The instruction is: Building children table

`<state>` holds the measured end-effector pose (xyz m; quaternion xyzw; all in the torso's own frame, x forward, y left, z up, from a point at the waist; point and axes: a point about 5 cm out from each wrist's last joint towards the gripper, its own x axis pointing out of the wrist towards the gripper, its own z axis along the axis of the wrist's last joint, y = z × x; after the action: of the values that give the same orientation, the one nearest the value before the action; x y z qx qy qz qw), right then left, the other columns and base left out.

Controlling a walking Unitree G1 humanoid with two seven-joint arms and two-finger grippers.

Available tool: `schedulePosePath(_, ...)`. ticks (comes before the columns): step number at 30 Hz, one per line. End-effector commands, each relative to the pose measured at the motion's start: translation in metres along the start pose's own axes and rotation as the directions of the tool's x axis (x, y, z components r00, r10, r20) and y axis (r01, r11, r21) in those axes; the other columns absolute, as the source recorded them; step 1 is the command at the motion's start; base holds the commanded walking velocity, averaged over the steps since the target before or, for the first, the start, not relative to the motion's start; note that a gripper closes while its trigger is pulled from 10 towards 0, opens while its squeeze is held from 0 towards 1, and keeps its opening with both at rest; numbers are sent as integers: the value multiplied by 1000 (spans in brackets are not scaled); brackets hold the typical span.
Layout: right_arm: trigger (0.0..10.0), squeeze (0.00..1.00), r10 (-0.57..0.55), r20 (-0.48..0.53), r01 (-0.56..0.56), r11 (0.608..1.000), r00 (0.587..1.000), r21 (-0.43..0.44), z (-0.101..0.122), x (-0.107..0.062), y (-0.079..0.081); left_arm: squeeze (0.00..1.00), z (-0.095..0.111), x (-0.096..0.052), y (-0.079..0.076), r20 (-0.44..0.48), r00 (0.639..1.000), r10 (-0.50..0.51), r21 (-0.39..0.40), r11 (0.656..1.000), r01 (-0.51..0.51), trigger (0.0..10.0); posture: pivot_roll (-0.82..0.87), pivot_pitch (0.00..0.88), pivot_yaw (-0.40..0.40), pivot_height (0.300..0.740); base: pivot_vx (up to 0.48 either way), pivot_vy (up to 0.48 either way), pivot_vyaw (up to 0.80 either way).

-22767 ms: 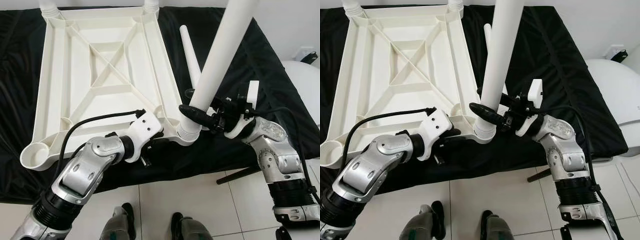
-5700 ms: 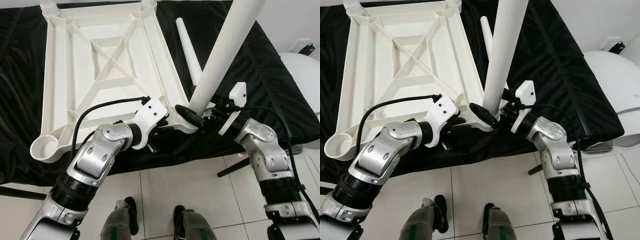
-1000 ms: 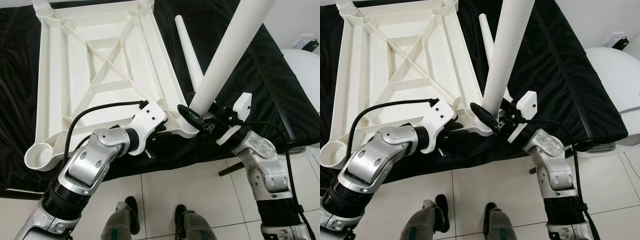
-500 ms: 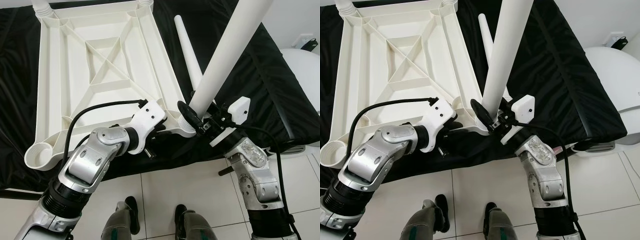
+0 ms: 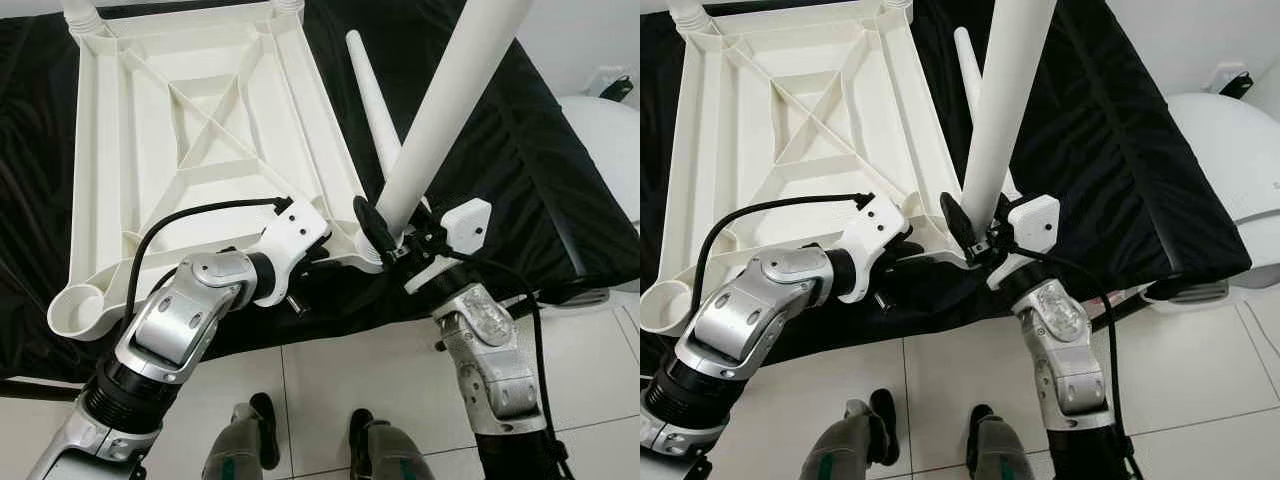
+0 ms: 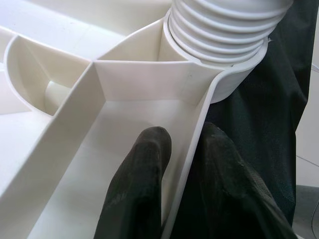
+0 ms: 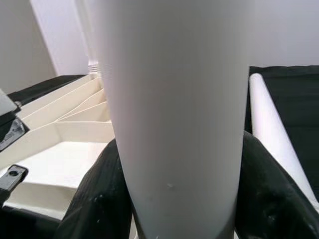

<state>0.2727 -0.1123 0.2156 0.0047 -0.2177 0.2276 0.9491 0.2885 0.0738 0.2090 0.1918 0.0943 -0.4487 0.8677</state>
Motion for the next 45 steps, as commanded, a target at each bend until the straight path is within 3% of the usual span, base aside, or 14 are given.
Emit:
schedulePosePath(1, 10000, 0, -109, -92, 112, 993, 990, 33, -18, -9, -6, 0, -14, -1, 3, -58, 998, 24, -37, 999, -27, 10000, -24, 301, 34, 740, 0, 0, 0)
schedulePosePath(17, 10000, 0, -278, -131, 277, 960, 951, -34, -30, -6, 33, 0, -12, 3, 8, -49, 998, 31, -24, 999, -33, 10000, -38, 258, 29, 740, 0, 0, 0)
schedulePosePath(38, 10000, 0, -390, -182, 389, 920, 903, -41, -42, -10, 23, 0, -8, 6, 14, -44, 999, 17, 11, 1000, -17, 10000, -41, 220, 65, 740, 0, 0, 0)
schedulePosePath(39, 10000, 1000, -390, -187, 392, 920, 902, -30, -43, -10, 22, 0, -9, 6, 14, -45, 999, 18, 11, 1000, -18, 10000, -40, 217, 70, 740, 0, 0, 0)
schedulePosePath(44, 10000, 1000, -399, -188, 403, 915, 897, -20, -44, -9, 17, 0, -10, 6, 15, -47, 999, 18, 11, 1000, -18, 10000, -40, 204, 78, 740, 0, 0, 0)
schedulePosePath(45, 10000, 0, -392, -182, 394, 919, 902, -24, -43, -8, 16, 0, -10, 6, 16, -49, 999, 19, 12, 1000, -19, 10000, -40, 202, 81, 740, 0, 0, 0)
